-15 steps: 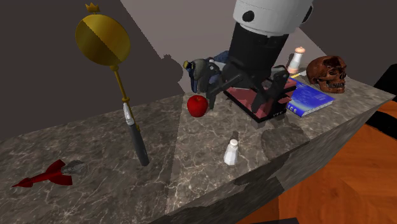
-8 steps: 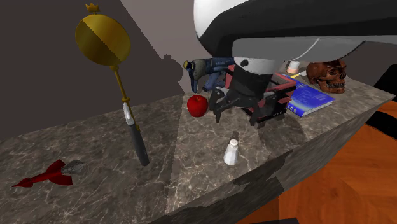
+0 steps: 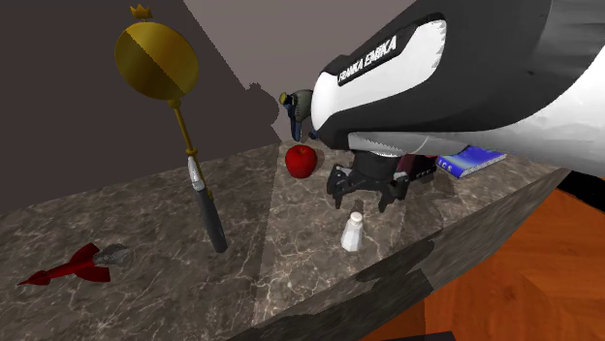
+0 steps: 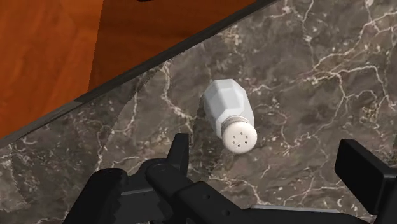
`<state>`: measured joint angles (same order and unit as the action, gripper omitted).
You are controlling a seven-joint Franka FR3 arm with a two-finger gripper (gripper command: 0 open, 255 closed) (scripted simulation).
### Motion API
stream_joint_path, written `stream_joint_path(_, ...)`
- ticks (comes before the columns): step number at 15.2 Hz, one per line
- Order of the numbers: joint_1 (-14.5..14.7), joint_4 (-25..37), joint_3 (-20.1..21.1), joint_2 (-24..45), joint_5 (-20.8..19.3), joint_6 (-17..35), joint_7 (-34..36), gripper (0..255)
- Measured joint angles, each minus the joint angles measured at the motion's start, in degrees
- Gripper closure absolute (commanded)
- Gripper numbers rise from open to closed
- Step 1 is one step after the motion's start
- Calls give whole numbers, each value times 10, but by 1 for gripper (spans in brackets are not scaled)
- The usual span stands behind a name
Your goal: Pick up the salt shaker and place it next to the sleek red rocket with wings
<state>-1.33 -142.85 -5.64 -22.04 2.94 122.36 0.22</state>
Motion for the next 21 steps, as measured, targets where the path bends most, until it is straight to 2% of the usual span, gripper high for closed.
stream_joint_path(2, -2, 4, -6, 33, 0, 23, -9, 0)
stream_joint_path(9, 1, -19, -8, 74, 7, 85, -16, 0)
stream_joint_path(16, 2, -24, -8, 80, 8, 96, -17, 0)
stream_joint_path(17, 2, -24, -8, 80, 8, 96, -17, 255)
stream_joint_path(21, 2, -24, -8, 79, 8, 96, -17, 255)
